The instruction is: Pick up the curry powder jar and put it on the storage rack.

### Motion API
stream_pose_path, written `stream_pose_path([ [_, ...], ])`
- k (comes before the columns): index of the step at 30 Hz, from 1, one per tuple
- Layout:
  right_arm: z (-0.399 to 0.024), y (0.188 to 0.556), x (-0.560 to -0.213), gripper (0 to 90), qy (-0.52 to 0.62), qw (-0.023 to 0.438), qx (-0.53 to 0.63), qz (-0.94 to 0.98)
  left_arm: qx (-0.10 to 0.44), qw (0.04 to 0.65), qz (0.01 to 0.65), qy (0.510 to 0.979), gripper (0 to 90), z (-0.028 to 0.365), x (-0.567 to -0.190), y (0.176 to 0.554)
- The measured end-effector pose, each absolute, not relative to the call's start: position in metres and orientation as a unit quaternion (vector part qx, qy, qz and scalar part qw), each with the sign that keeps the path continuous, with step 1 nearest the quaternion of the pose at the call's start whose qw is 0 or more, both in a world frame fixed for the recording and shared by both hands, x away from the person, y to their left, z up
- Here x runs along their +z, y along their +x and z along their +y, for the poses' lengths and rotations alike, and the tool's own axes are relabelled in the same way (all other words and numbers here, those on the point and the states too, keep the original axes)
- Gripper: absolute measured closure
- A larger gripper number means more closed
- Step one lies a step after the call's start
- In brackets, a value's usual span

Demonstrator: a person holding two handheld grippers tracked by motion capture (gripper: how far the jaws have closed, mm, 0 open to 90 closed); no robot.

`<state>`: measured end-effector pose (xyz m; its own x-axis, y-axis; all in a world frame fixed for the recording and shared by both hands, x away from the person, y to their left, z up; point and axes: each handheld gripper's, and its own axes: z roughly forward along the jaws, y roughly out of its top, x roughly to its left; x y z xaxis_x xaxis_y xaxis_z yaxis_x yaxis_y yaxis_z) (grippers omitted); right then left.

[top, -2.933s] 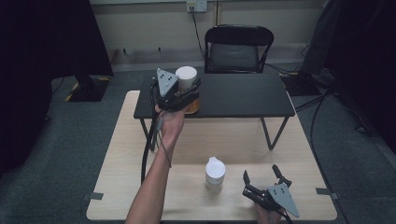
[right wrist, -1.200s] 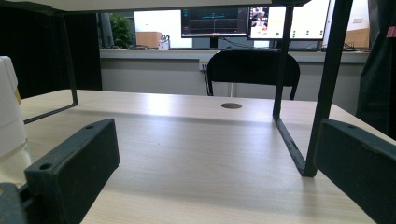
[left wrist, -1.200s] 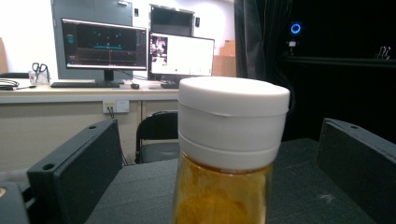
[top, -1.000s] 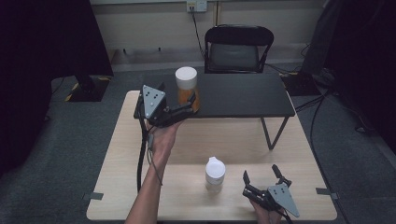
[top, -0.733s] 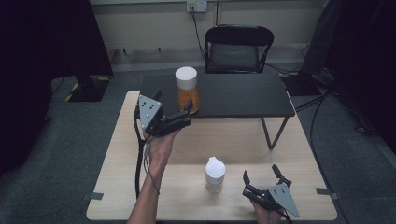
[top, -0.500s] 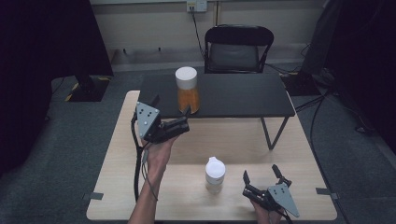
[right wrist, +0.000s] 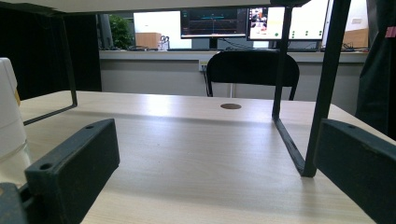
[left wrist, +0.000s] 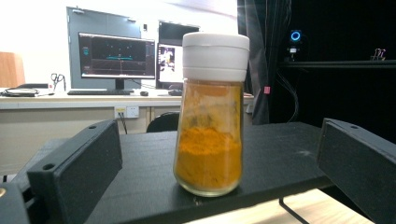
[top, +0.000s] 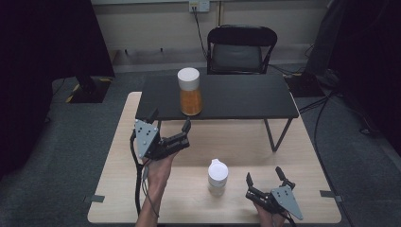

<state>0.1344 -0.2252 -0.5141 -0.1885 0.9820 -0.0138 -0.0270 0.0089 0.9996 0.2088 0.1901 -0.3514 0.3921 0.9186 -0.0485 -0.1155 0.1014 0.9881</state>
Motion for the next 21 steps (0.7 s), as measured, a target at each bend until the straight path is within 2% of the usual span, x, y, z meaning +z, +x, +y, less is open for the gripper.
stream_pose_path([
  [8,-0.225,0.134,-0.514,0.0,0.442,0.460,0.548,0.541,0.418,0.637,0.369,0.532,0.0,0.191,-0.372,0.195],
  [21,-0.225,0.134,-0.514,0.0,0.441,0.461,0.548,0.541,0.407,0.629,0.388,0.537,0.0,0.192,-0.411,0.179],
])
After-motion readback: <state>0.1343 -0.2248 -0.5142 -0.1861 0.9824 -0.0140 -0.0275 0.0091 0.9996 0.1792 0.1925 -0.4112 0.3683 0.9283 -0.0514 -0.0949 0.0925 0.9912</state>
